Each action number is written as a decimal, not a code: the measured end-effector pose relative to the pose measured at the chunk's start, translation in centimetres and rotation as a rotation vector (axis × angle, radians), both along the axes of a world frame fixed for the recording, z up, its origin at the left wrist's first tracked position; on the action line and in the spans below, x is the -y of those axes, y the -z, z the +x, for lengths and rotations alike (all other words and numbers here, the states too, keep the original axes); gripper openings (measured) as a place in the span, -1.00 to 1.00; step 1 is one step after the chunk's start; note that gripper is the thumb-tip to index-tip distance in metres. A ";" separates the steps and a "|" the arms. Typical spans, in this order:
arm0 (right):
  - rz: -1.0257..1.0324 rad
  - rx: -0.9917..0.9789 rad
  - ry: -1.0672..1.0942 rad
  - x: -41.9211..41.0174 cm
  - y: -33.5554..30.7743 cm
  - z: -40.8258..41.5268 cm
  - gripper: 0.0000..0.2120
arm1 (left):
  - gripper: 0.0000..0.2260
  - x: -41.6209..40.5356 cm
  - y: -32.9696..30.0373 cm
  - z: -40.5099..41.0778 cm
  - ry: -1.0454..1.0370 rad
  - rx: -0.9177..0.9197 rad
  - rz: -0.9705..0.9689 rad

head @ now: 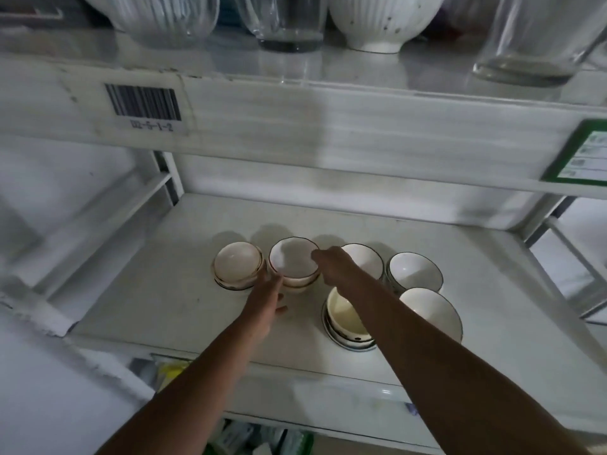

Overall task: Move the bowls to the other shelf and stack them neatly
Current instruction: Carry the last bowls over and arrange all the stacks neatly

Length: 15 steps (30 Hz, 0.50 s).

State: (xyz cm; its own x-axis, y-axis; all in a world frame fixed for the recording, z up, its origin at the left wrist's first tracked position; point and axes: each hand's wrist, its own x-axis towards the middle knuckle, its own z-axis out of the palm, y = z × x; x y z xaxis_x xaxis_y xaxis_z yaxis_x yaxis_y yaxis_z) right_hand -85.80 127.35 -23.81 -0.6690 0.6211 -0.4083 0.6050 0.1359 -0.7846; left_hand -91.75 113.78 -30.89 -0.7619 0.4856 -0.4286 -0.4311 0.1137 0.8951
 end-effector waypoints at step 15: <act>0.225 0.317 -0.101 0.2 1.7 -2.8 -0.77 | -0.65 -2.3 1.4 0.1 -0.201 0.196 0.156</act>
State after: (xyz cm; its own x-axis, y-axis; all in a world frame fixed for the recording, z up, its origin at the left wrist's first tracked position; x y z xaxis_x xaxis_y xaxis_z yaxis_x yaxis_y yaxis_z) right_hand -88.60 127.19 -25.50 -0.5944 0.6560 -0.4652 0.7868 0.3545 -0.5053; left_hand -91.68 116.09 -32.30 -0.7592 0.4054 -0.5092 -0.5973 -0.1230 0.7926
